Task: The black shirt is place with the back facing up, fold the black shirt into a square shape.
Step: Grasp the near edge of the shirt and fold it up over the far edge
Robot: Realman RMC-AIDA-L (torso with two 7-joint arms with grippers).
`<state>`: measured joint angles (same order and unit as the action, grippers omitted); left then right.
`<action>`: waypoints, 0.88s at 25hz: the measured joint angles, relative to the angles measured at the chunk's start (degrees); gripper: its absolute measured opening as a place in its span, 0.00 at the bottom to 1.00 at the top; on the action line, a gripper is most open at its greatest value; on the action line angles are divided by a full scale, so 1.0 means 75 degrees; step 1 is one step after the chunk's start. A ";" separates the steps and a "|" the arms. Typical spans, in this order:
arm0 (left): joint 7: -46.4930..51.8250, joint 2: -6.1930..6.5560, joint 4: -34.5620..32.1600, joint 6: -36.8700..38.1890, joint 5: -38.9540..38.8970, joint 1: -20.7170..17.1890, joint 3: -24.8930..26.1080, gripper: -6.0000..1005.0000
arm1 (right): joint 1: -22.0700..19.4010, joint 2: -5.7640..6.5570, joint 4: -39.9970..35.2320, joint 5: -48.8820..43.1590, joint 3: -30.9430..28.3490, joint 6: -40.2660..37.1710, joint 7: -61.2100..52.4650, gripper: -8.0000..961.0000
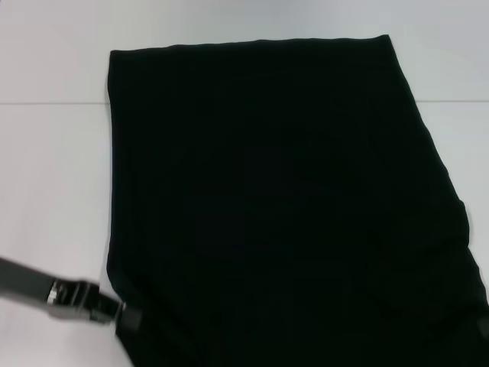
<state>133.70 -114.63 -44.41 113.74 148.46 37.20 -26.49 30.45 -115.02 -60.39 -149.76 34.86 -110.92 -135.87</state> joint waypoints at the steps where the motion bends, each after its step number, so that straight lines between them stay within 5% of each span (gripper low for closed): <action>1: 0.0030 0.0027 0.0002 -0.0041 -0.0133 0.0048 0.0118 0.05 | 0.0092 0.0069 0.0133 0.0181 -0.0164 -0.0003 0.0096 0.08; 7: 0.0615 0.0281 0.0449 -0.1419 -0.0864 0.0429 0.0786 0.05 | 0.0630 0.0768 0.1103 0.1219 -0.1233 0.0772 0.0166 0.08; 10: 0.0774 0.0326 0.0736 -0.2165 -0.1093 0.0574 0.0827 0.05 | 0.0849 0.0907 0.1461 0.1674 -0.1431 0.1679 0.0146 0.08; 17: 0.1047 0.0155 0.1468 -0.5658 -0.1367 0.1124 0.0521 0.05 | 0.1554 0.0691 0.2793 0.1895 -0.0782 0.5029 0.0254 0.09; 22: 0.1056 -0.0071 0.1602 -0.7129 -0.1329 0.1216 -0.0506 0.05 | 0.1935 0.0289 0.3679 0.1888 0.0239 0.7575 0.0294 0.09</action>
<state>141.62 -115.16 -32.40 60.28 138.49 46.32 -30.29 44.96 -112.85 -32.80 -135.60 36.65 -54.11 -133.67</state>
